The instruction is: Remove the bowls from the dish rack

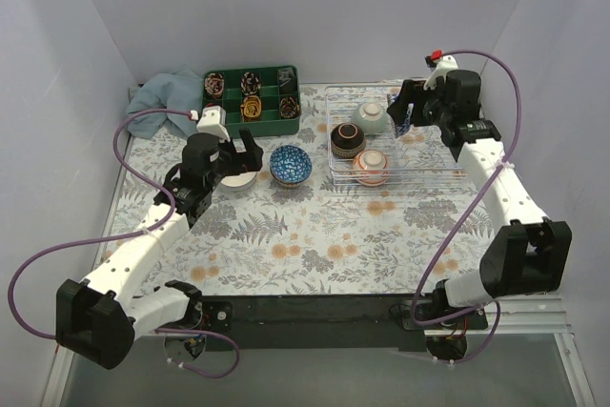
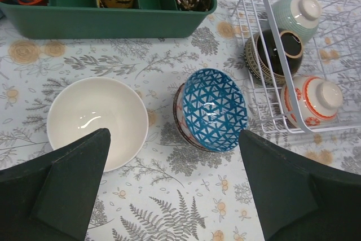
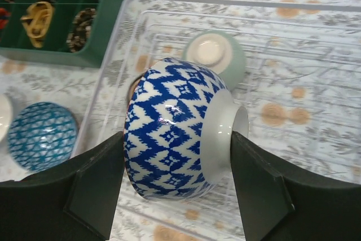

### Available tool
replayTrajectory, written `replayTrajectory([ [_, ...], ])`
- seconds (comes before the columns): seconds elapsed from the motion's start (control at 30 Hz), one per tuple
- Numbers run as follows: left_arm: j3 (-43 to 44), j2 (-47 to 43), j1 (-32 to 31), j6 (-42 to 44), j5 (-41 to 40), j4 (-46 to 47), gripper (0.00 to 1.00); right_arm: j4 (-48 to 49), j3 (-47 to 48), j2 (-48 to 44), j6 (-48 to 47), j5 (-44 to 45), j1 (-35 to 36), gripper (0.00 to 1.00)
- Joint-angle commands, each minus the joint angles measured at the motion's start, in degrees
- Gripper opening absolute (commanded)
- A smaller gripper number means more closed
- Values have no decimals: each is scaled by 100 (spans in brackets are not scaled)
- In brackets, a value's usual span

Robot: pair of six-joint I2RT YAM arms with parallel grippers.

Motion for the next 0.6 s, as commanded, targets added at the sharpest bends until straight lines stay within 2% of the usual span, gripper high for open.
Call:
replayTrajectory([
  [0.0,109,54,24,-321,636,95,98,1221,-760,-665,977,-1348,121,20],
  [0.17,233,264,-46,-1033,1487,157,98,2346,-1729,-1219,1926,-1860,401,19],
  [0.27,172,317,-221,-1270,1673,340,98,2986,-2335,-1413,2401,-2027,665,19],
  [0.4,-162,335,-572,-1613,1604,824,98,3744,-2854,-1536,3025,-2291,965,20],
  [0.47,-381,352,-880,-1771,1499,1358,98,4190,-3118,-1580,3323,-2326,1114,19],
  [0.57,-566,414,-1275,-1877,1174,1799,98,4465,-3259,-1554,3535,-2441,1263,19],
])
